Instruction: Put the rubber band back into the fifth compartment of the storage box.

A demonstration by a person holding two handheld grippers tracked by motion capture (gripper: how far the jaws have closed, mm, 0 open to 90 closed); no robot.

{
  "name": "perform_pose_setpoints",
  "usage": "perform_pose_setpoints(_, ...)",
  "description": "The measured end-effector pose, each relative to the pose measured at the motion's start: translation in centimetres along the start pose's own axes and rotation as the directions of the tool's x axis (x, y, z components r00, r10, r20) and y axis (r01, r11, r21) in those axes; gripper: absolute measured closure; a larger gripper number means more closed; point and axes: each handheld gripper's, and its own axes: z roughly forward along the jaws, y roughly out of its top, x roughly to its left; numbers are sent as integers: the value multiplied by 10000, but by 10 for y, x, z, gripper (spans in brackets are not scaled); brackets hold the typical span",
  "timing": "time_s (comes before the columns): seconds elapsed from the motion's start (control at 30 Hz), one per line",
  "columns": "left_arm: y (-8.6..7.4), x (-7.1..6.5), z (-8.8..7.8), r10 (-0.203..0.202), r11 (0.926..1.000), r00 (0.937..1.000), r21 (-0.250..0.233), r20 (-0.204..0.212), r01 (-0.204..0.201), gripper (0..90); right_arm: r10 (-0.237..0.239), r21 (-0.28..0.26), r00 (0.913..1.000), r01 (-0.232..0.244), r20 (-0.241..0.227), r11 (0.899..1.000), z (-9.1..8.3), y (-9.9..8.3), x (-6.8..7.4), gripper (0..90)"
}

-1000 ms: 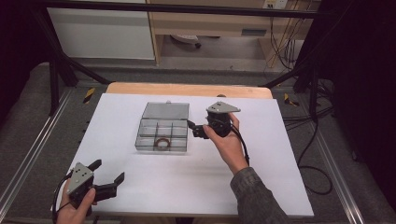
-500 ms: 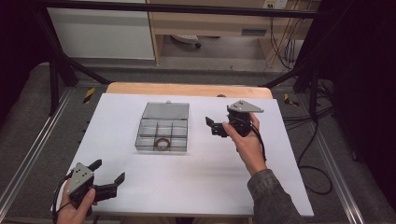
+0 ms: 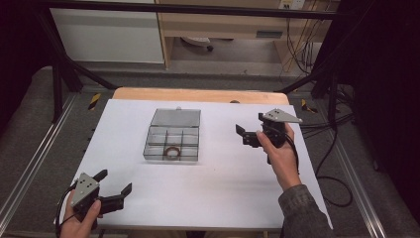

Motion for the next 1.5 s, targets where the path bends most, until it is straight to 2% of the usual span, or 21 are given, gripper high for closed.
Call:
perform_pose_setpoints(0.43, -1, 1, 0, -20, 10000, 10000, 49, -34, 20, 42, 126, -114, 9983, -119, 576, 9999, -30, -6, -30, 46)
perform_pose_setpoints(0.7, -1, 0, 0, -69, 10000, 10000, 41, -65, 69, 41, 494, -239, 9955, -476, 810, 9986, -50, -17, -45, 47)
perform_pose_setpoints(0.83, -1, 1, 0, -67, 10000, 9999, 53, -81, 68, 42, 442, -329, 9940, -411, 1001, 9986, -58, -23, -52, 45)
perform_pose_setpoints(0.97, -1, 1, 0, -88, 10000, 9999, 42, -92, 89, 42, 223, -454, 9913, -165, 1296, 9988, -67, -28, -55, 44)
perform_pose_setpoints(1.2, -1, 2, 0, -61, 10000, 9999, 69, -110, 62, 44, 318, -629, 9892, -230, 1427, 9978, -77, -42, -60, 45)
perform_pose_setpoints(1.5, -1, 2, -1, -98, 9999, 9998, 64, -177, 99, 43, 383, -600, 9876, -295, 1524, 9978, -83, -65, -61, 46)
